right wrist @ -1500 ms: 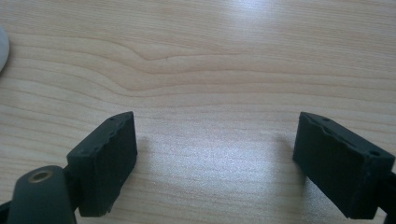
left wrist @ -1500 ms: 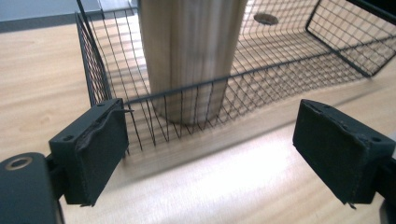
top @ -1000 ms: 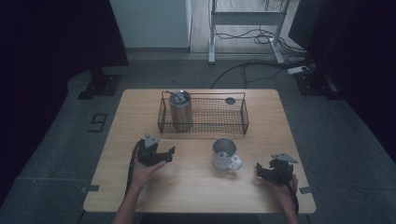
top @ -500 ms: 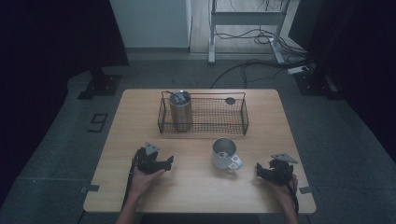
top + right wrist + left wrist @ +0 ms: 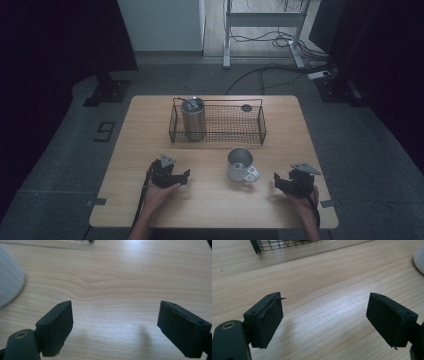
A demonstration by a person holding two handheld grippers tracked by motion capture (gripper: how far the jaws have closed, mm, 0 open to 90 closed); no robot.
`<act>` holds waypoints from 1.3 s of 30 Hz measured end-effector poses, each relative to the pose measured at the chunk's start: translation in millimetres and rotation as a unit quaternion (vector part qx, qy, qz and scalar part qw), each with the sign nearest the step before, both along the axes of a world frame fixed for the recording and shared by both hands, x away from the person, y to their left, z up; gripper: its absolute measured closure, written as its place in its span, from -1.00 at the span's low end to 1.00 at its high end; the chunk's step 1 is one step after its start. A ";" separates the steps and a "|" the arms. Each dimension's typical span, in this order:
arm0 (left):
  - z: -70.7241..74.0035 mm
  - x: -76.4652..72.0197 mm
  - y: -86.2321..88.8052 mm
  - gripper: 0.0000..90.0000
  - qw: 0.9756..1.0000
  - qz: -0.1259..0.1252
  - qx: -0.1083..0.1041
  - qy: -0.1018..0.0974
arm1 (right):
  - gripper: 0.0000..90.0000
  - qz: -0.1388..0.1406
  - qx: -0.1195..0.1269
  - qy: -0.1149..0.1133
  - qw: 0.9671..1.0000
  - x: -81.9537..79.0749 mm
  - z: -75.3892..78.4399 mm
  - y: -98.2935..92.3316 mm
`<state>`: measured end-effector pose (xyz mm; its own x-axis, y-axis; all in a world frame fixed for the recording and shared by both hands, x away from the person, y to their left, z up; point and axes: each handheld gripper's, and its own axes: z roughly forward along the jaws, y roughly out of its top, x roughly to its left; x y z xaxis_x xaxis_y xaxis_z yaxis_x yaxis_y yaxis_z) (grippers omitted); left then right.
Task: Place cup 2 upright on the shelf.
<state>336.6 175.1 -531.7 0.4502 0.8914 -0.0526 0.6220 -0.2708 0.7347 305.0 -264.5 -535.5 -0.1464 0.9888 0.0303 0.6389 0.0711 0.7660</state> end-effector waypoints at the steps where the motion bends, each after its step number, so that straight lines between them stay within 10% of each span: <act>1: -0.4 0.5 -0.4 -0.69 1.000 0.000 -0.001 0.001 | -0.71 0.001 0.002 -0.004 1.000 -1.3 2.9 0.7; 20: -0.6 1.9 1.0 -0.68 1.000 0.002 -0.002 0.008 | -0.71 0.046 0.050 -0.062 0.996 -17.9 47.3 22.3; 39: 1.2 3.2 0.7 -0.68 1.000 0.001 -0.023 0.015 | -0.71 0.094 0.082 -0.073 0.990 2.0 67.6 56.6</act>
<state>339.9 175.9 -530.4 0.4465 0.8884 -0.1070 0.6445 -0.2364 0.7271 307.0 -207.8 -467.9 -0.3410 0.9275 0.1532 0.5086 0.0449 0.8599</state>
